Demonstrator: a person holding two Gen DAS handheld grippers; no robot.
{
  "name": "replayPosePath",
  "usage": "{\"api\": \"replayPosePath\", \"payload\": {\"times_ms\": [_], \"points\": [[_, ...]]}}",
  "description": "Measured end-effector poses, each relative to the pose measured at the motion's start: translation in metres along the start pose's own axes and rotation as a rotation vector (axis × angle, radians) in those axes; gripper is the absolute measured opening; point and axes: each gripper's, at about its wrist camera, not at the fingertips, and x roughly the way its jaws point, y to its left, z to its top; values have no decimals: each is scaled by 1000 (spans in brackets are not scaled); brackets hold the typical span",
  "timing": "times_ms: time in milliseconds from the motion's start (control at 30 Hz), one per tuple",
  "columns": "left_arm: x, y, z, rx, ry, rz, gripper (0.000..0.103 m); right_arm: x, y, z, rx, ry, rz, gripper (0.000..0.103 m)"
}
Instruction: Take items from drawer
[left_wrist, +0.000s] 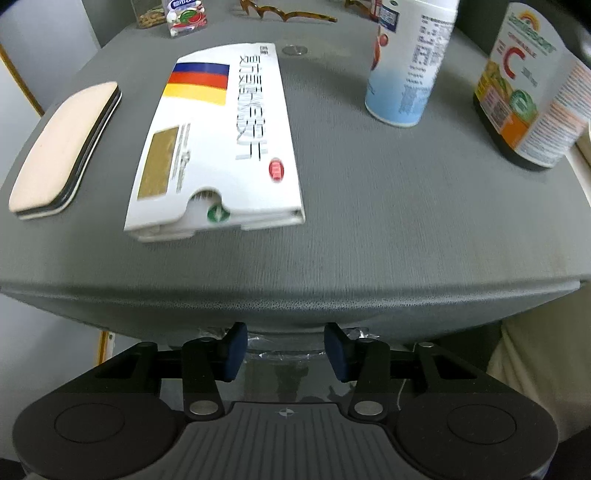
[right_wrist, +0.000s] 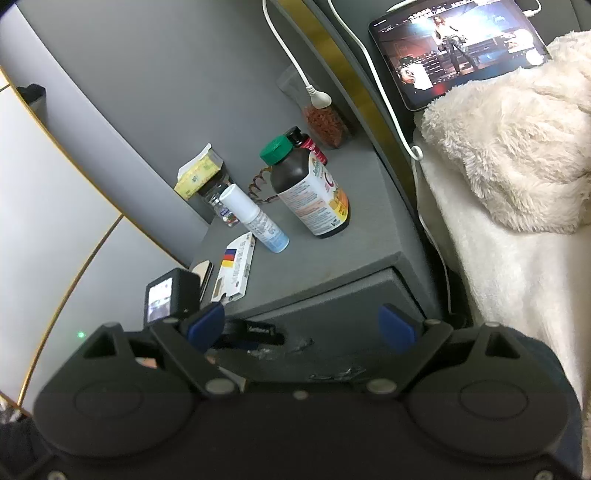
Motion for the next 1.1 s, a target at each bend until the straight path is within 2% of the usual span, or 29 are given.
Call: {"api": "replayPosePath", "payload": {"times_ms": [200,267,333,433,500,633,667,733,933,1100], "points": [[-14,-2,-42,30,-46,11,42,0,-2,1,10,-3,7,90],[-35,-3,-60,56,-88,30,53,-1,3,1,-2,-6,-10,90],[-65,0,-80,68,-133,9,78,-3,10,1,-23,-12,-36,90],[-119,10,-112,70,-214,-25,97,-2,38,4,-84,-26,-63,94],[-156,19,-134,65,-262,-18,103,1,62,9,-118,-1,-64,96],[-225,40,-186,52,-318,58,103,7,113,17,-199,30,-93,103],[-232,44,-191,47,-319,71,103,8,126,19,-221,33,-99,103],[-263,58,-221,8,-330,107,103,12,148,18,-259,46,-135,103],[-308,73,-288,-61,-367,112,103,23,197,-1,-355,79,-275,103],[-328,85,-312,-118,-388,80,103,29,203,-19,-424,83,-347,103]]}}
